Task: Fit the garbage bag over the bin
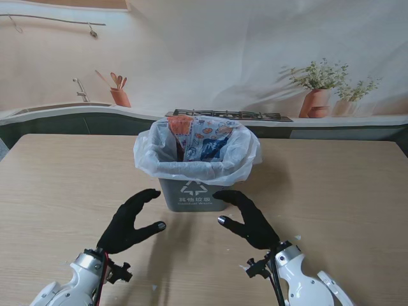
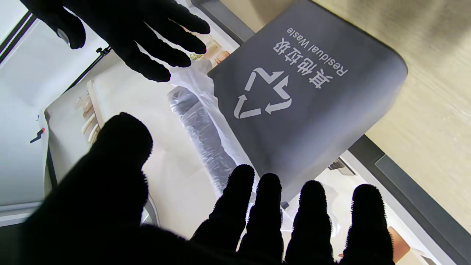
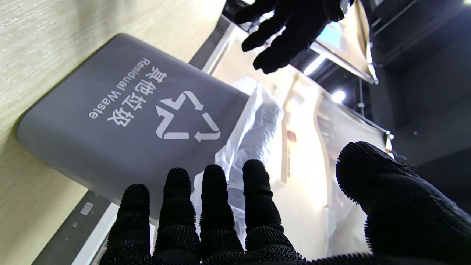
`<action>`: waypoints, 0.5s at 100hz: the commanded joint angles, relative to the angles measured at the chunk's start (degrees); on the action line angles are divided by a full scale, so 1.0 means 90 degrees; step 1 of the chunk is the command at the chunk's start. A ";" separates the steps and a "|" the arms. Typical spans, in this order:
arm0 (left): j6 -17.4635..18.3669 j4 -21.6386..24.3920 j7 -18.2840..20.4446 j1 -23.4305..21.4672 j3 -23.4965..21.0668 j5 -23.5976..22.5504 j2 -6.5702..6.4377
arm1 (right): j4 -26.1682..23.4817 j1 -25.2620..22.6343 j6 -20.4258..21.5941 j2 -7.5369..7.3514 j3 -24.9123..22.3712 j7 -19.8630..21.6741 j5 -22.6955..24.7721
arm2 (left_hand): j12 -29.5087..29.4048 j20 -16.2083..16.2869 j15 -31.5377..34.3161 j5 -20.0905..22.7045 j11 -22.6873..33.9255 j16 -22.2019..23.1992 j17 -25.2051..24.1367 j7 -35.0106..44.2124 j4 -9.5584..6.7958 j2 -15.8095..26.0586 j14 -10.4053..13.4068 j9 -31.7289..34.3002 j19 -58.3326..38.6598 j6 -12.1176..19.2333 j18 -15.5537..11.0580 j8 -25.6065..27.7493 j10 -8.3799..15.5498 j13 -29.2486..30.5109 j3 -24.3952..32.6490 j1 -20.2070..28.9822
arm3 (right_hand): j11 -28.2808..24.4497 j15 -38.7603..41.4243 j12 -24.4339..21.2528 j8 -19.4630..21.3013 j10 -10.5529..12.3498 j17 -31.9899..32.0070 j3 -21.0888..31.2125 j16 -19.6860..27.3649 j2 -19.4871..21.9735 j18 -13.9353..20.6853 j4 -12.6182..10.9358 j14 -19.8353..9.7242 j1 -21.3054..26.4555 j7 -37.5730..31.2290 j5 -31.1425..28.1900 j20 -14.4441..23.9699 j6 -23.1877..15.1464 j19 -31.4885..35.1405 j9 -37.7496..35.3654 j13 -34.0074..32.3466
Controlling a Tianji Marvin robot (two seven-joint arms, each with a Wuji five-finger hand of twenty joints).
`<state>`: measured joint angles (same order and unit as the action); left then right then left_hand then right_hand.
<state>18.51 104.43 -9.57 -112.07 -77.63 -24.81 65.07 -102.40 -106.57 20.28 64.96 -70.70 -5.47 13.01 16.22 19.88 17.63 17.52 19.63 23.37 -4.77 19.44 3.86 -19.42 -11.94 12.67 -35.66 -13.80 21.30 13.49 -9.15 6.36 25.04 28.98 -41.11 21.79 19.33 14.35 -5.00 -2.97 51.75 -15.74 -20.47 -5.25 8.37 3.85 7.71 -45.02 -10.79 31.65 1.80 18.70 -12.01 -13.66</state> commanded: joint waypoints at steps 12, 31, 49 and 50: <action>-0.0128 -0.0035 0.0091 0.0021 0.0085 0.0107 0.0031 | 0.0035 -0.0072 -0.0037 0.0071 0.0039 -0.0023 0.0012 | -0.0023 -0.0131 -0.0061 0.0102 0.0026 -0.0076 -0.0034 -0.0168 -0.0128 -0.0065 0.0058 -0.0095 0.0260 0.0007 -0.0082 -0.0077 -0.0114 -0.0134 0.0076 0.0085 | -0.0123 -0.0017 0.0040 -0.0096 0.0186 0.0030 -0.0086 0.0033 -0.0015 0.0139 -0.0105 -0.0236 -0.0048 0.0005 0.0078 -0.0031 -0.0112 -0.0067 0.0127 0.0107; -0.0223 -0.0031 0.0107 0.0074 0.0156 0.0134 0.0032 | 0.0046 -0.0093 -0.0059 0.0085 0.0011 -0.0104 0.0084 | 0.0008 -0.0113 -0.0028 0.0132 0.0082 -0.0058 -0.0033 -0.0202 -0.0131 -0.0051 0.0056 -0.0096 0.0259 0.0000 -0.0071 -0.0093 -0.0116 -0.0137 0.0083 0.0091 | -0.0116 -0.0009 0.0039 -0.0099 0.0186 0.0026 -0.0067 0.0028 -0.0009 0.0137 -0.0110 -0.0241 -0.0050 0.0020 0.0055 -0.0025 -0.0090 -0.0058 0.0111 0.0109; -0.0306 -0.0122 0.0112 0.0162 0.0236 0.0171 0.0036 | 0.0087 -0.0080 -0.0131 0.0101 0.0003 -0.0141 0.0057 | 0.0015 -0.0098 -0.0037 0.0127 0.0092 -0.0063 -0.0038 -0.0221 -0.0131 -0.0054 0.0059 -0.0101 0.0264 -0.0004 -0.0072 -0.0098 -0.0119 -0.0145 0.0086 0.0098 | -0.0135 0.0000 0.0047 -0.0091 0.0180 0.0023 -0.0052 0.0025 -0.0022 0.0122 -0.0113 -0.0222 -0.0026 0.0008 0.0030 -0.0012 -0.0102 -0.0043 0.0083 0.0102; -0.0310 -0.0124 0.0115 0.0163 0.0238 0.0175 0.0035 | 0.0086 -0.0078 -0.0139 0.0103 0.0004 -0.0144 0.0054 | 0.0015 -0.0098 -0.0038 0.0130 0.0092 -0.0064 -0.0038 -0.0221 -0.0131 -0.0055 0.0059 -0.0101 0.0265 -0.0003 -0.0073 -0.0098 -0.0120 -0.0145 0.0085 0.0096 | -0.0135 0.0000 0.0047 -0.0091 0.0178 0.0024 -0.0051 0.0025 -0.0023 0.0125 -0.0113 -0.0222 -0.0026 0.0008 0.0029 -0.0012 -0.0100 -0.0043 0.0082 0.0104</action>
<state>16.29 103.54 -9.45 -110.63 -75.73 -23.56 65.13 -101.79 -106.96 19.71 65.30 -70.82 -7.00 13.71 16.22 19.75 17.63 17.58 19.99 23.35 -4.77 18.72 3.86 -19.41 -11.94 12.67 -34.91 -13.82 21.29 12.96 -9.21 6.36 25.04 28.98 -41.11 21.79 19.33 14.35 -4.99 -2.96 51.73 -15.74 -20.47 -5.25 8.36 3.85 7.72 -45.04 -10.86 31.63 1.79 18.70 -12.05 -13.66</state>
